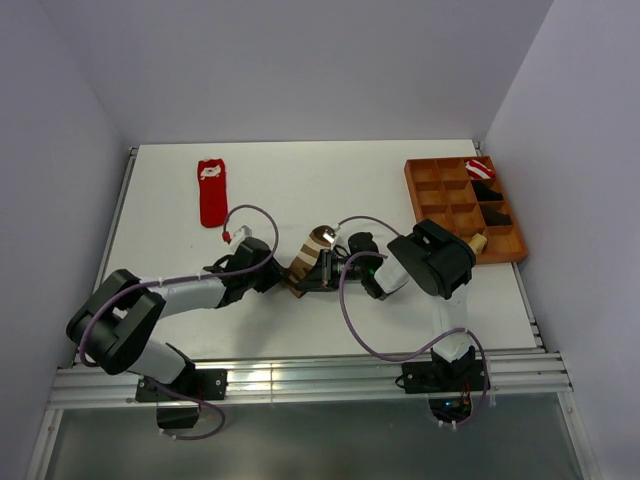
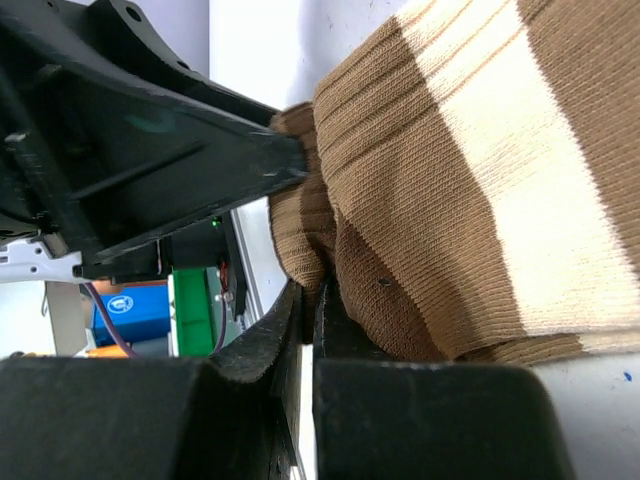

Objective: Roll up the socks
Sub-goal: Roll the sock at the center of the board.

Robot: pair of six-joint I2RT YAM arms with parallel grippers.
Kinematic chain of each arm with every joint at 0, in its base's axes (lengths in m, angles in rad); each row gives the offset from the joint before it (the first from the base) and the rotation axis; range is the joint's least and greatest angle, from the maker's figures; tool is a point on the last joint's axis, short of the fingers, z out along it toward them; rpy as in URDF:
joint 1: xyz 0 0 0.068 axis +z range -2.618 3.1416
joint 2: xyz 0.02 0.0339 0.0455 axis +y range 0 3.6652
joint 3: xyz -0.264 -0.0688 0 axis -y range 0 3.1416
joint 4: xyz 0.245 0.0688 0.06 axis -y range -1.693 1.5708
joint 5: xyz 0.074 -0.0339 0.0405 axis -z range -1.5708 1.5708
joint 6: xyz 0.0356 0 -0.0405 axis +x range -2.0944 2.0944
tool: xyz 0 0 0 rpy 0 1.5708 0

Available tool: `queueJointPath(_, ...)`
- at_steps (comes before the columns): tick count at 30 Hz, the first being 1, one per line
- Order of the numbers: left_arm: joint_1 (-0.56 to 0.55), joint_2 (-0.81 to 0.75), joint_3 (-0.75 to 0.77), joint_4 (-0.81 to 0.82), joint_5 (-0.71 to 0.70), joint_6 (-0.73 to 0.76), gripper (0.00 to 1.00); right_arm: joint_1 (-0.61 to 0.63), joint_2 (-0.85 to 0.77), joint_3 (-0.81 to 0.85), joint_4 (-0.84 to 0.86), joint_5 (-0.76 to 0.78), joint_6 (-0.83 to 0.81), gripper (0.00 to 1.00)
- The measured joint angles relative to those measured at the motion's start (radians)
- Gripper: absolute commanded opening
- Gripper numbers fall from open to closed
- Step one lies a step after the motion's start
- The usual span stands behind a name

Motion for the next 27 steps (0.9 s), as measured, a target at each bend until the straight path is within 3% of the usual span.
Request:
queueJointPath(3, 0.0, 0.023, 0.006, 0.004, 0.006, -0.013, 0.16, -0.001, -0.001, 0.0, -0.005, 0.0, -0.003, 0.0)
queueJointPath(7, 0.0, 0.04, 0.047, -0.035, 0.014, -0.008, 0.01, 0.0, -0.029, 0.005, -0.06, 0.011, -0.039, 0.1)
queueJointPath(13, -0.009, 0.093, 0.183, -0.218, 0.011, 0.047, 0.0, 0.026, -0.145, 0.005, -0.233, 0.111, -0.162, 0.26)
queueJointPath(14, -0.013, 0.1, 0.206, -0.251, 0.005, 0.059, 0.0, 0.037, -0.17, 0.005, -0.271, 0.14, -0.188, 0.34)
queueJointPath(17, -0.029, 0.117, 0.268, -0.359, -0.023, 0.101, 0.01, 0.08, -0.258, 0.005, -0.391, 0.251, -0.277, 0.44)
queueJointPath(27, -0.052, 0.229, 0.461, -0.607, -0.062, 0.225, 0.01, 0.341, -0.527, 0.005, -0.628, 0.798, -0.505, 0.56)
